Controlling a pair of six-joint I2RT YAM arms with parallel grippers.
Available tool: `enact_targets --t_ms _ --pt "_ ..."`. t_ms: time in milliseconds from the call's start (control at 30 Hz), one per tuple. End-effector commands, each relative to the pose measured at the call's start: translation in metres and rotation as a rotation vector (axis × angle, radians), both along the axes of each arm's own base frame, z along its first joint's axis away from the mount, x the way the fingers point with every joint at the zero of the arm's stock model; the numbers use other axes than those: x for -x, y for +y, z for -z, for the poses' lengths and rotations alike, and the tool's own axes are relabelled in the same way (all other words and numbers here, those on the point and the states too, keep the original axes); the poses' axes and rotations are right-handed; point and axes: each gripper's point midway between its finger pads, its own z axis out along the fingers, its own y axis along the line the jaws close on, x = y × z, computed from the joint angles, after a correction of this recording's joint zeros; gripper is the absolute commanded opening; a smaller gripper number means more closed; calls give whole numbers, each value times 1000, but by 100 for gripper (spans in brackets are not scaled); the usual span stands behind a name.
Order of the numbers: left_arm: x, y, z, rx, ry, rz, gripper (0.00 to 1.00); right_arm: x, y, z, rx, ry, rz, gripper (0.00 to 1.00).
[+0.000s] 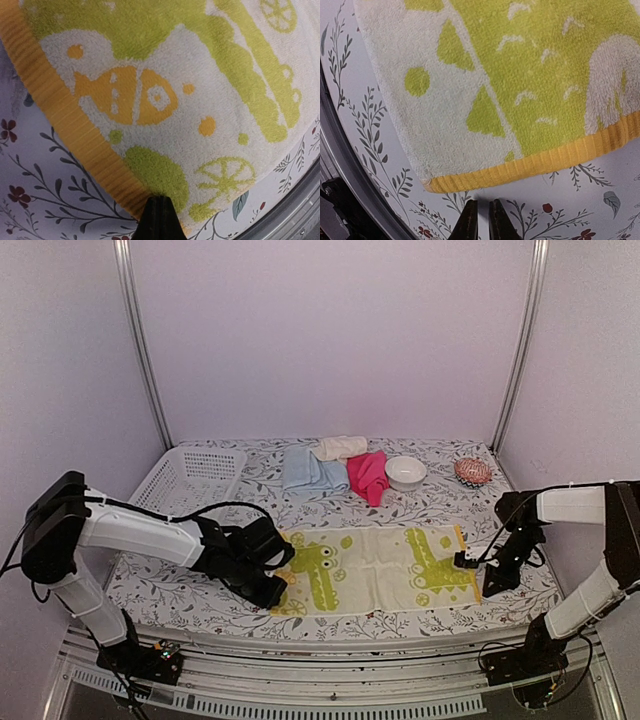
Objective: Roll the towels
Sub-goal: Smooth out the towel at the center of the board, then pick up the towel from the center of the board.
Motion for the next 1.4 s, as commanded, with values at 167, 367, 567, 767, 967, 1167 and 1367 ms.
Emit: enact_targets --t_ms 167,367,567,767,967,1167,1367 --pt "45 79 24 -343 157 -31 0 -8 12 -37 -69 -29 -7 10" --pt "32 50 -9 -239 107 68 21 -48 45 -65 -247 -56 109 10" --pt "-28 23 -54 -47 -4 21 49 -99 66 -90 -360 -62 249 13" --pt "-104 47 -68 -43 -146 -168 49 -145 71 -89 -381 -72 405 14" --pt "-156 49 -65 -30 -201 -286 48 -168 74 -78 -389 -39 500 14" --pt "-178 43 -51 -64 -211 -307 40 -180 72 -76 -380 -65 533 15" --pt "-183 59 -41 -168 -228 -352 35 -184 65 -62 -328 -65 573 15"
